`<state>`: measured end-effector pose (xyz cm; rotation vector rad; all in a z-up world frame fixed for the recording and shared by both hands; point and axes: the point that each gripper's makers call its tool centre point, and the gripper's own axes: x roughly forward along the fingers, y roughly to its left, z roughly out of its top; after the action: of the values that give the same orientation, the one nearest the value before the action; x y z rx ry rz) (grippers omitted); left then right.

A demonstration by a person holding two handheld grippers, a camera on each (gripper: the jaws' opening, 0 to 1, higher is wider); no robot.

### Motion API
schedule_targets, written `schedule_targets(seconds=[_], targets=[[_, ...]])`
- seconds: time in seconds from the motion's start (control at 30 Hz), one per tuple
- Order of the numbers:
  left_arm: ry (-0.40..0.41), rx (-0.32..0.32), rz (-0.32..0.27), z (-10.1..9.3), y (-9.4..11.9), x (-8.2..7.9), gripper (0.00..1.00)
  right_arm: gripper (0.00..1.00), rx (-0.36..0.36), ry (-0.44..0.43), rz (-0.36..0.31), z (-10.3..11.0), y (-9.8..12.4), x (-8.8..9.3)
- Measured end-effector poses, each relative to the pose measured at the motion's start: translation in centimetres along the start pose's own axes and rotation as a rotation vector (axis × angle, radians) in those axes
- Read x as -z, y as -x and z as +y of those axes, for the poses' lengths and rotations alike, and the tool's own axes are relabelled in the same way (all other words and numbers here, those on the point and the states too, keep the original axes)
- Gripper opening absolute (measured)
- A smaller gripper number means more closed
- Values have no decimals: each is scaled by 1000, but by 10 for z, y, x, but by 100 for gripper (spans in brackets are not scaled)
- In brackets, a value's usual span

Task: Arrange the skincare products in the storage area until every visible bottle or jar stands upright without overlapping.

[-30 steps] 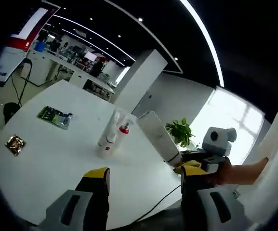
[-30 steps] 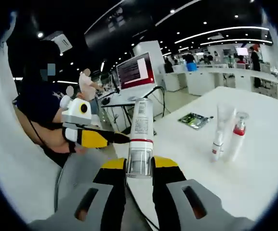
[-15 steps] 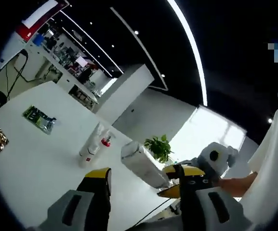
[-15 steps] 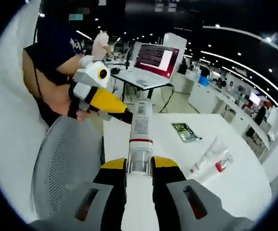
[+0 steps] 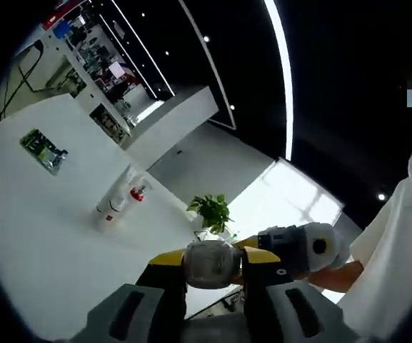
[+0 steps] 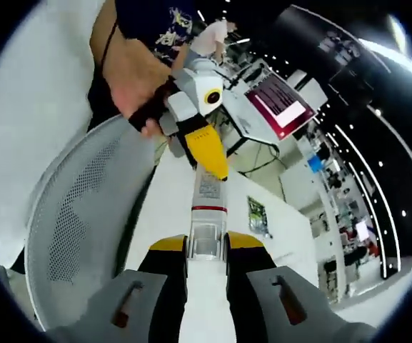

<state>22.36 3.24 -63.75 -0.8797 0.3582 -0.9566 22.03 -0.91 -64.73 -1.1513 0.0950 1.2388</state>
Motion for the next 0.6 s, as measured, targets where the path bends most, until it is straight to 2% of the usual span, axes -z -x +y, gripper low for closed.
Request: schedule_targets(seconds=[0.07, 0.17, 0.3, 0.5, 0.6], targets=[[17, 51, 14, -10, 0, 3, 24, 18, 10, 33, 23, -2, 1, 4], [5, 57, -3, -11, 3, -1, 23, 18, 31, 28, -15, -5, 3, -2], [12, 56, -14, -11, 4, -3, 22, 19, 42, 1, -20, -2, -1, -3], [16, 34, -46, -8, 3, -10, 22, 21, 118, -144, -21, -10, -5, 0], [30, 21, -74, -2, 4, -15, 22, 28, 145, -275, -21, -12, -8, 5]])
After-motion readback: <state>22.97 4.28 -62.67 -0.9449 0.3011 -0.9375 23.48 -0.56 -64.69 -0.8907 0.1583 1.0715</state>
